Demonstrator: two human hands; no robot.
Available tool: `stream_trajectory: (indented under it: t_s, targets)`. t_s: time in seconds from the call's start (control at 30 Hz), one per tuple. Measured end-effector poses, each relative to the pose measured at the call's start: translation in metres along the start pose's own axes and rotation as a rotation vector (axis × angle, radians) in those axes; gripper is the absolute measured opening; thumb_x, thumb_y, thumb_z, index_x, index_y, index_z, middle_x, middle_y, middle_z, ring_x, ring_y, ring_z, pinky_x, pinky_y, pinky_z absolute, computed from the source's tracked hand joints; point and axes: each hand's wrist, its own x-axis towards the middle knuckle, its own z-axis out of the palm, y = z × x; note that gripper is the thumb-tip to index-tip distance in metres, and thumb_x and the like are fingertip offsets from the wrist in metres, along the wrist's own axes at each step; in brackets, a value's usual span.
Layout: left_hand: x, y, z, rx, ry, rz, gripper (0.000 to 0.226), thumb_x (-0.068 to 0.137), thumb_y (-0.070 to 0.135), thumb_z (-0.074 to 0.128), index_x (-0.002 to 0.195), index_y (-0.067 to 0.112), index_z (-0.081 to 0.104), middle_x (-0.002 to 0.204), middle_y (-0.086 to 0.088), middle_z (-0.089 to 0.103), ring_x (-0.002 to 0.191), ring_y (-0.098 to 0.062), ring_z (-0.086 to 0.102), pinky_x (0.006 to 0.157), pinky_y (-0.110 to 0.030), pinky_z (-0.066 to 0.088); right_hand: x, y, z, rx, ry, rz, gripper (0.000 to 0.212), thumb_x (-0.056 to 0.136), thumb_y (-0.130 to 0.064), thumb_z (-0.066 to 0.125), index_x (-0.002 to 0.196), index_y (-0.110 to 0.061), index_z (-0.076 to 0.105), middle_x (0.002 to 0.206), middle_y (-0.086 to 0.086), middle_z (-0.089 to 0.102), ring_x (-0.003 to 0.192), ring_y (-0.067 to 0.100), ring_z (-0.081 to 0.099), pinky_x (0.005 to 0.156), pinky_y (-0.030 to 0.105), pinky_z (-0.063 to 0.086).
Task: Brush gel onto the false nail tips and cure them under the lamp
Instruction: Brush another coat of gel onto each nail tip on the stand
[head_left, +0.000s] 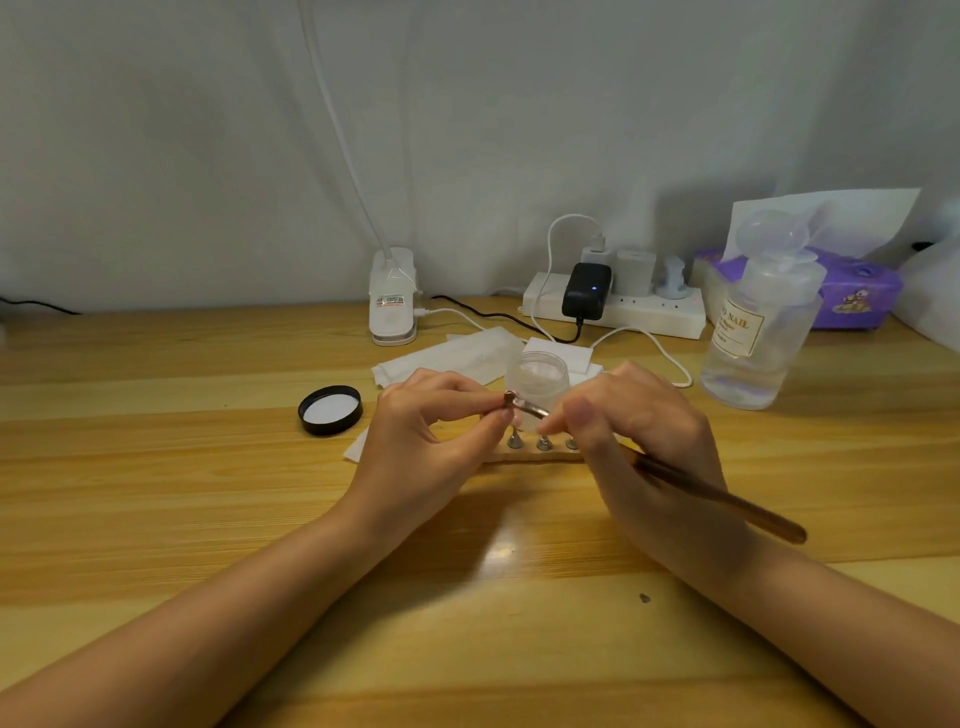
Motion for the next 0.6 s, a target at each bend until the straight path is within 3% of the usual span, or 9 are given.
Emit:
stream_trajectory:
  t_s: [0.17,0.33,0.5,0.6]
  targets:
    - [0.0004,0.0002,0.0005,-0.001,0.011,0.020,0.019,0.077,0.013,0.069,0.091,0.026,0.069,0.077,0.014,0.066,0.080,-0.005,0.056,0.074,-0.022,0.041,-0.0029,0.0011,-0.0052,0.051,0.074,0.078,0.055,0.097,-0.039,0.031,0.062,-0.013,0.064,0.064,-0.016,0.057,0.064,0.004,0.054,0.065,0.040,0.043]
    - [0.0007,-0.0006,0.0008,0.007,0.002,0.030,0.019,0.076,0.013,0.070,0.091,0.025,0.069,0.080,0.012,0.067,0.081,-0.006,0.056,0.074,-0.026,0.043,0.0002,-0.0010,-0.0003,0.018,0.013,0.038,0.040,0.095,-0.028,0.037,0.075,-0.012,0.068,0.074,-0.014,0.059,0.071,0.006,0.056,0.067,0.039,0.045]
    - [0.0014,-0.0018,0.0019,0.002,0.005,0.060,0.022,0.074,0.025,0.065,0.096,0.022,0.068,0.080,0.011,0.067,0.081,-0.005,0.056,0.072,-0.022,0.043,-0.0021,-0.0012,-0.0038,0.072,0.067,0.085,0.048,0.096,-0.032,0.034,0.063,-0.014,0.064,0.064,-0.014,0.059,0.064,0.005,0.056,0.067,0.041,0.044]
    - [0.0016,-0.0030,0.0021,0.000,0.007,0.062,0.022,0.074,0.024,0.065,0.095,0.023,0.069,0.081,0.013,0.067,0.081,-0.005,0.056,0.072,-0.025,0.044,-0.0014,-0.0026,-0.0051,0.123,0.083,0.125,0.041,0.094,-0.027,0.034,0.066,-0.020,0.062,0.065,-0.010,0.061,0.066,0.007,0.058,0.067,0.045,0.045]
